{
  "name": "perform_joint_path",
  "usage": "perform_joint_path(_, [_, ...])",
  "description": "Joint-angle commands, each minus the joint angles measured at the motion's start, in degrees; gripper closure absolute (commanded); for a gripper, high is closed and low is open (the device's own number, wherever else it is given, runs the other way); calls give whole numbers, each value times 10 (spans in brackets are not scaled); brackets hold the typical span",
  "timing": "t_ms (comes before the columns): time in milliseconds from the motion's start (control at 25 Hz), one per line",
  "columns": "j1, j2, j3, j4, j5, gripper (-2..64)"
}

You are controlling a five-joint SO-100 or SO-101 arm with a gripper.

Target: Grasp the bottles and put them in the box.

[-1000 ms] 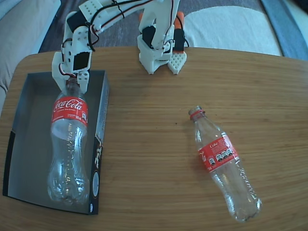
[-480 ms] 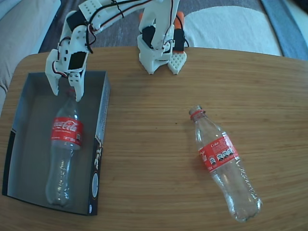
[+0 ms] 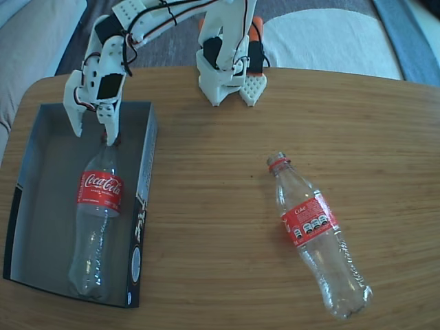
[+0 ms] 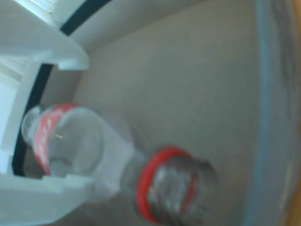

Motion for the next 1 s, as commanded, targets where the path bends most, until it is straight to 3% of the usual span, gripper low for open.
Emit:
perform_joint_path(0, [-24,4,-66,0,31,351])
perform_joint_path(200, [-65,5,-122,26,139,351])
perform_joint_path(480, [-109,14,-247,197,231,351])
perform_joint_path(640, [-128,14,-330,294,239,351])
perform_joint_path(840, [-160,15,-386,388,256,351])
perform_joint_path(960, [-204,16,-393,416,301,351])
